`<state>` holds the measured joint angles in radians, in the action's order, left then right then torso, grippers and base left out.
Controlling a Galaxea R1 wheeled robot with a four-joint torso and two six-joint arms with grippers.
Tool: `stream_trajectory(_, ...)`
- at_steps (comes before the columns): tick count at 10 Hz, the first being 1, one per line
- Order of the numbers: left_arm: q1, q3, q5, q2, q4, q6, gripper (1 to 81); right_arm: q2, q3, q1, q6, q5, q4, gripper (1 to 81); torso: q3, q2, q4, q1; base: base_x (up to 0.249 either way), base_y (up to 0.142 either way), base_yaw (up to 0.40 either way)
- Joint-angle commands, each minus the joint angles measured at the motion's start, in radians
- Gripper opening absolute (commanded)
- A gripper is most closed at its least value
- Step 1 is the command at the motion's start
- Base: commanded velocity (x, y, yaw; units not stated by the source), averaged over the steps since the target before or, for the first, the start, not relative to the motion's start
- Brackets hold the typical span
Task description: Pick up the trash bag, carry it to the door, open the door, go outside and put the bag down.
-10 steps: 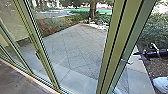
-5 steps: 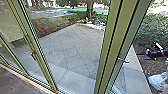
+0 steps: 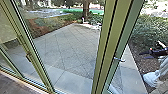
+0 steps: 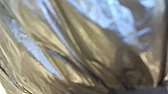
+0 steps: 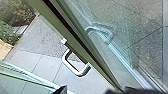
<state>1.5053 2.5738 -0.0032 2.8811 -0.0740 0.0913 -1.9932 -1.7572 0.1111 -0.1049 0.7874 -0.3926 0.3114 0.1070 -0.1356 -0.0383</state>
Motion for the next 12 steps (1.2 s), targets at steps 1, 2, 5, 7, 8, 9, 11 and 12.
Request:
stream_trajectory(1,-0.013,-0.001,0.068,-0.008,0.007,-0.001,1.0,0.002,-0.037,0.184,0.036,-0.01,0.086,81.1,0.0,0.0,0.0,0.0,0.0,0.0,0.0)
stream_trajectory(2,-0.013,-0.001,0.068,-0.008,0.007,0.001,1.0,-0.003,-0.042,0.193,0.037,-0.008,0.113,81.1,0.0,0.0,0.0,0.0,0.0,0.0,0.0)
stream_trajectory(5,-0.013,-0.001,0.068,-0.008,0.008,0.002,1.0,-0.02,-0.056,0.233,0.086,0.013,0.144,81.1,0.0,0.0,0.0,0.0,0.0,0.0,0.0)
stream_trajectory(7,-0.013,-0.001,0.066,-0.008,0.007,0.002,1.0,-0.02,-0.077,0.251,0.113,0.035,0.159,81.1,0.0,0.0,0.0,0.0,0.0,0.0,0.0)
stream_trajectory(8,-0.013,-0.001,0.066,-0.006,0.007,0.002,1.0,-0.02,-0.08,0.253,0.128,0.035,0.172,81.1,-0.021,0.0,0.0,0.0,0.0,0.0,0.0)
stream_trajectory(9,-0.013,-0.001,0.068,-0.006,0.007,0.004,1.0,-0.024,-0.092,0.253,0.151,0.035,0.187,81.1,-0.039,0.0,0.0,0.0,0.0,0.0,0.0)
stream_trajectory(11,-0.013,-0.001,0.068,-0.008,0.008,0.004,1.0,-0.028,-0.114,0.253,0.18,0.033,0.201,81.1,-0.075,0.0,0.0,0.0,0.0,0.0,0.0)
stream_trajectory(12,-0.013,-0.001,0.068,-0.006,0.008,0.004,1.0,-0.029,-0.131,0.253,0.204,0.033,0.199,81.1,-0.093,0.0,-0.024,0.0,0.0,0.0,0.0)
